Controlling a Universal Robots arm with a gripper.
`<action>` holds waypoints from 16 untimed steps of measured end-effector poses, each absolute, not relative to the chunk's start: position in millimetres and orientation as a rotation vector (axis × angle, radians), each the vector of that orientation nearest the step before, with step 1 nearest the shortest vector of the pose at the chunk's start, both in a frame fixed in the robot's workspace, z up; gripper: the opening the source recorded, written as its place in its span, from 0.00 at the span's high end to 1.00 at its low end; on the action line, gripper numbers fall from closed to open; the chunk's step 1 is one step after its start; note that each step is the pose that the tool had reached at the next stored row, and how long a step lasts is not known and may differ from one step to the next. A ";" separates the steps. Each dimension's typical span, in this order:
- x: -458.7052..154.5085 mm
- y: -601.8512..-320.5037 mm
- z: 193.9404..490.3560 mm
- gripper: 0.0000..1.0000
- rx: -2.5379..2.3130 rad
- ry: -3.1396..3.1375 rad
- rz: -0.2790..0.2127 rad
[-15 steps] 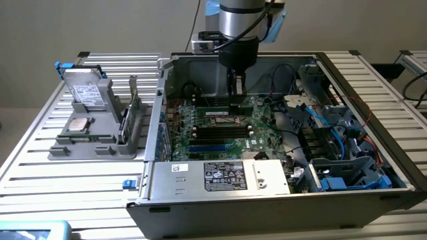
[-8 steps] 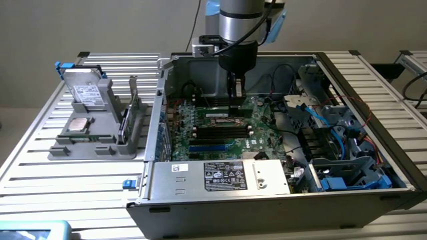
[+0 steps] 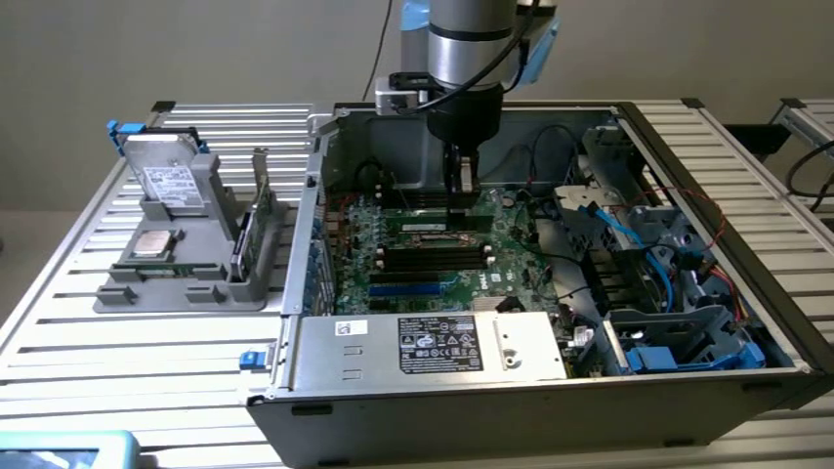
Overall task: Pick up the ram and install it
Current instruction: 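Insert the ram into the slot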
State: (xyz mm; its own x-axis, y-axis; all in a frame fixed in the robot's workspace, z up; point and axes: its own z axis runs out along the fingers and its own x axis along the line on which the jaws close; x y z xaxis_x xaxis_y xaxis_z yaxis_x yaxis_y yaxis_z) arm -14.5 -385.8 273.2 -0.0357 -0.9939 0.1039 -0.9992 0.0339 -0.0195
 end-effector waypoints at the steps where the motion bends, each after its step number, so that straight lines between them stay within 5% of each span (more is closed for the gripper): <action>1: -14.5 -386.0 272.9 0.88 2.138 -2.213 0.133; 16: -14.5 -387.5 255.8 0.88 2.141 -2.210 0.134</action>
